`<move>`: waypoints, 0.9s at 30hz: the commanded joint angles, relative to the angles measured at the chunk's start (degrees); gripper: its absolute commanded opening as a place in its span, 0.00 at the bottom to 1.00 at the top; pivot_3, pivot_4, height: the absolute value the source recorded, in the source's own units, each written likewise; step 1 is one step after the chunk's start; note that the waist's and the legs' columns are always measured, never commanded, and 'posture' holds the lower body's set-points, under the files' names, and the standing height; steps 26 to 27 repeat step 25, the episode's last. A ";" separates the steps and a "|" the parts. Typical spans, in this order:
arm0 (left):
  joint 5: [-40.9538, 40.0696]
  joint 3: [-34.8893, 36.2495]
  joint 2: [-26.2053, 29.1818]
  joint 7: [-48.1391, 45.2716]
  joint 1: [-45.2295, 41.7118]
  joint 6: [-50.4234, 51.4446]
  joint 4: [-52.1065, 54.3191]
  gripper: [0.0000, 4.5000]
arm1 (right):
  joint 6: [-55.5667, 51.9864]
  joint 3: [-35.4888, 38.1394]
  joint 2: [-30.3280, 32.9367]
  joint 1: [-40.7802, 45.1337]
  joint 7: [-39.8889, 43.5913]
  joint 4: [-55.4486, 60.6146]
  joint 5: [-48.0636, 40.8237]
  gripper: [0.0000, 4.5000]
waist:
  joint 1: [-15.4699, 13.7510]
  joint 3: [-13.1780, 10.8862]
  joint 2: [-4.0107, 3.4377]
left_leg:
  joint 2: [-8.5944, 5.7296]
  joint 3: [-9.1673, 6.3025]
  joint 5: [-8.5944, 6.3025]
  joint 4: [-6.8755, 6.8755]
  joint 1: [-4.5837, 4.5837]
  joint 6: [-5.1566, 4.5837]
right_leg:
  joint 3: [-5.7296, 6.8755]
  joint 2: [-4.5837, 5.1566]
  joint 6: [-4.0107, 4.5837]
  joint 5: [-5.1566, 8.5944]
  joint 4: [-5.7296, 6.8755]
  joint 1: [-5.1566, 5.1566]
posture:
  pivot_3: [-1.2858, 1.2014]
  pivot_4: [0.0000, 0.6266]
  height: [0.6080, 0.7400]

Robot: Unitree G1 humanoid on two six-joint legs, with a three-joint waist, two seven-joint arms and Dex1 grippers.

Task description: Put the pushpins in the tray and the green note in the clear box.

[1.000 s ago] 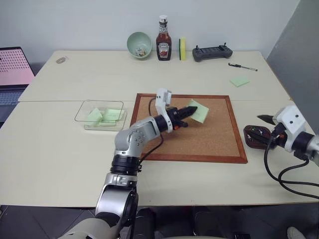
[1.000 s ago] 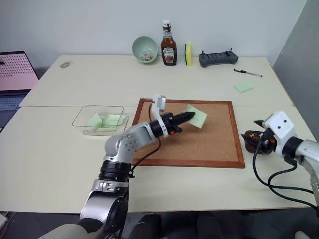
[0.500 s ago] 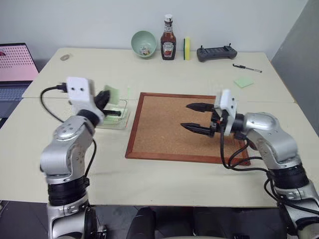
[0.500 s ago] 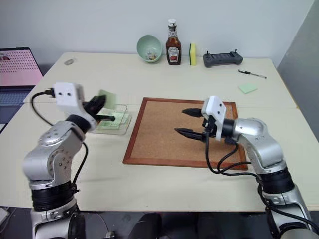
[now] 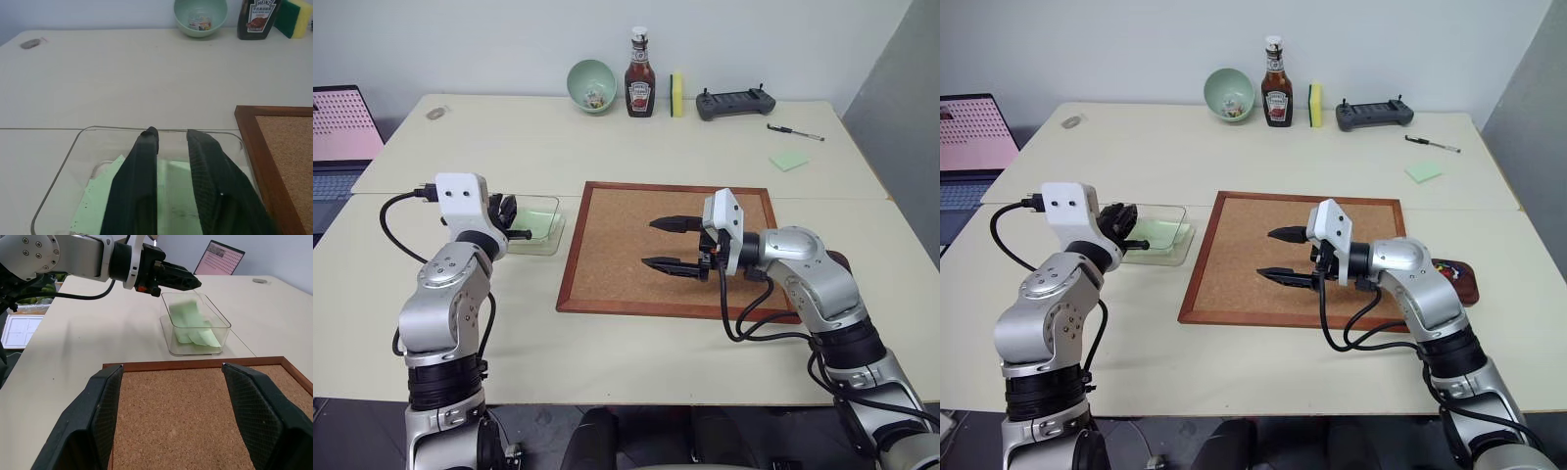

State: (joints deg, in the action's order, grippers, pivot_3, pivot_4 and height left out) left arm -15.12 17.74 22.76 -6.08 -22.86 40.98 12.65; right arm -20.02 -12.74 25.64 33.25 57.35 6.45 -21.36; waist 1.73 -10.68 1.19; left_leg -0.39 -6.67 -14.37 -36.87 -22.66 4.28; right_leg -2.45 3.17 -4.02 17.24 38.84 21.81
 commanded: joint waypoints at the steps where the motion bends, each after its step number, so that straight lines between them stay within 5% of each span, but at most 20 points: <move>1: 1.29 0.61 0.01 1.58 0.41 -1.61 2.35 0.43 | 0.03 0.31 -0.08 0.06 -0.05 2.43 0.03 0.76 | 0.02 0.00 0.00 | 0.00 0.00 0.00 0.00 0.00 0.00 | 0.00 0.00 0.00 0.00 0.01 0.00 | 0.52 0.24 1.00; 7: 2.28 -2.12 0.91 -0.50 -0.70 -6.28 4.46 0.64 | -0.51 2.46 -0.19 -0.33 -1.90 2.87 -0.58 0.76 | 0.04 0.00 0.00 | 0.00 0.01 0.00 0.00 -0.01 0.00 | -0.01 0.00 0.00 0.00 0.02 0.02 | 0.52 0.24 1.00; 16: -1.86 -12.97 -0.28 -11.73 4.38 -7.57 11.16 0.64 | -1.86 10.49 4.39 -12.51 -7.92 9.34 -0.72 0.76 | -0.21 0.00 0.00 | -0.03 0.01 -0.01 0.00 -0.09 -0.01 | -0.03 0.02 0.01 0.00 -0.02 0.02 | 0.52 0.24 1.00; 27: -3.70 -17.35 0.10 -20.43 9.13 -10.69 10.52 0.64 | -0.21 15.98 2.47 -24.37 -17.84 13.29 0.42 0.76 | 0.41 0.01 -0.02 | 0.06 0.21 0.01 0.00 -0.06 -0.01 | -0.21 -0.06 0.01 0.00 0.17 0.20 | 0.52 0.24 1.00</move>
